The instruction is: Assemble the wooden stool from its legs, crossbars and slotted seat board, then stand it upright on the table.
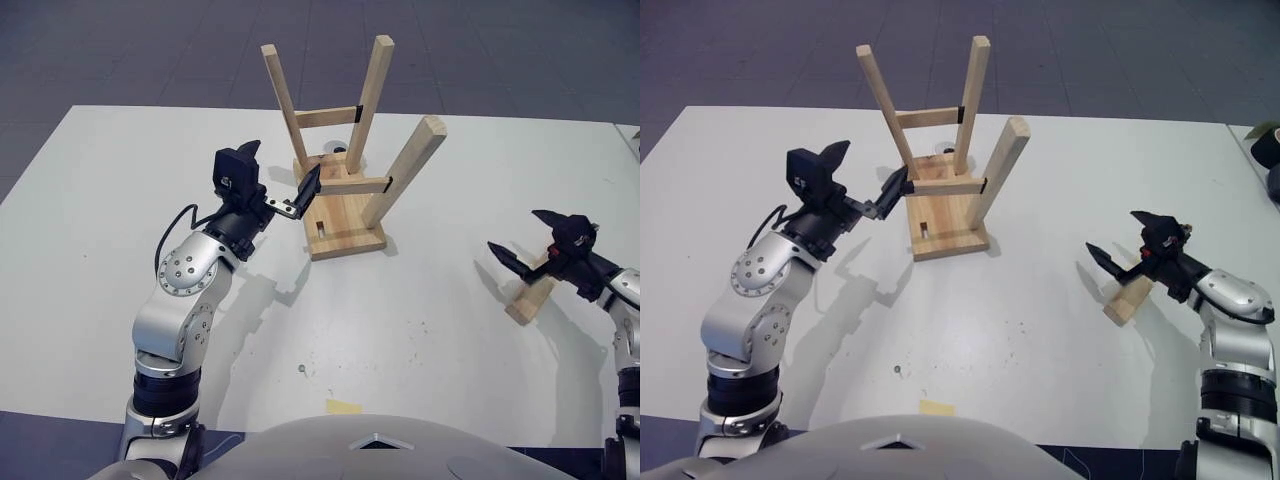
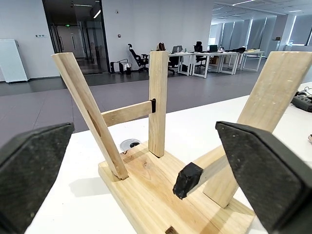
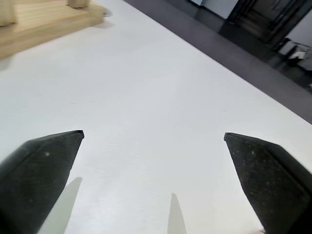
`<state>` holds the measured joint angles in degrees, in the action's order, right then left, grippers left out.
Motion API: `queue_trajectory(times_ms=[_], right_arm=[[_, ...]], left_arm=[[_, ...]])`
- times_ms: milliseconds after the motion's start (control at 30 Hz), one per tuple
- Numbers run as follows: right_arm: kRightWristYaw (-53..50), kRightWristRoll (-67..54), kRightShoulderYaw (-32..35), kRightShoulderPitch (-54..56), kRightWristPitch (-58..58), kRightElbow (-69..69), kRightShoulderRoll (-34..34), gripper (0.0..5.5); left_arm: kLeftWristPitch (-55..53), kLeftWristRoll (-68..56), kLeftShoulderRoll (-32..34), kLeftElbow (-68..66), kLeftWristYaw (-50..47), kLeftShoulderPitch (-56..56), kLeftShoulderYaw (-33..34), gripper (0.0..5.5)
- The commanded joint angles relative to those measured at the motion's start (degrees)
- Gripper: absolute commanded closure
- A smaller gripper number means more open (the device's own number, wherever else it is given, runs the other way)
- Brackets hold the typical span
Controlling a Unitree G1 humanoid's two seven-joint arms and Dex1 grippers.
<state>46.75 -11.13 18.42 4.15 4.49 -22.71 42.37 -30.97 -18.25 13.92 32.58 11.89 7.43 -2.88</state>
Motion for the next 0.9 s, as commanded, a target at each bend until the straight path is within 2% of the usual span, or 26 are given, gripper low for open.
queue_trajectory(times_ms=[33, 200, 367, 433, 767, 900], right_arm=[[-8.3, -0.7, 4.4, 5.1, -1.5, -8.6, 0.7, 0.13], [-8.9, -4.6, 6.2, 0.0, -5.6, -3.2, -1.8, 0.13], [-19.6, -3.3, 12.0, -3.3, -2.4, -7.1, -2.4, 0.13], [-19.9, -3.4, 13.1, -6.2, -2.2, -8.2, -2.3, 0.13], [-14.0, -3.4, 9.5, -24.2, -0.3, 1.2, -7.4, 0.13], [-11.2, -5.2, 5.2, -25.5, -2.4, 7.7, -9.8, 0.13]], left_arm=[[0.8, 1.0, -1.0, 0.4, -0.7, -0.9, -0.7, 0.10], [0.9, 1.6, -1.6, 0.7, -1.0, -1.6, -0.9, 0.10], [0.5, 1.7, -1.9, 1.5, -0.8, -2.5, -1.5, 0.10], [0.3, 1.6, -1.8, 1.7, -0.9, -2.7, -1.5, 0.10], [-0.6, 1.3, -1.0, 2.1, -0.3, -2.6, -1.4, 0.10], [-0.7, 1.4, -0.9, 1.5, 0.3, -2.1, -1.5, 0.10]])
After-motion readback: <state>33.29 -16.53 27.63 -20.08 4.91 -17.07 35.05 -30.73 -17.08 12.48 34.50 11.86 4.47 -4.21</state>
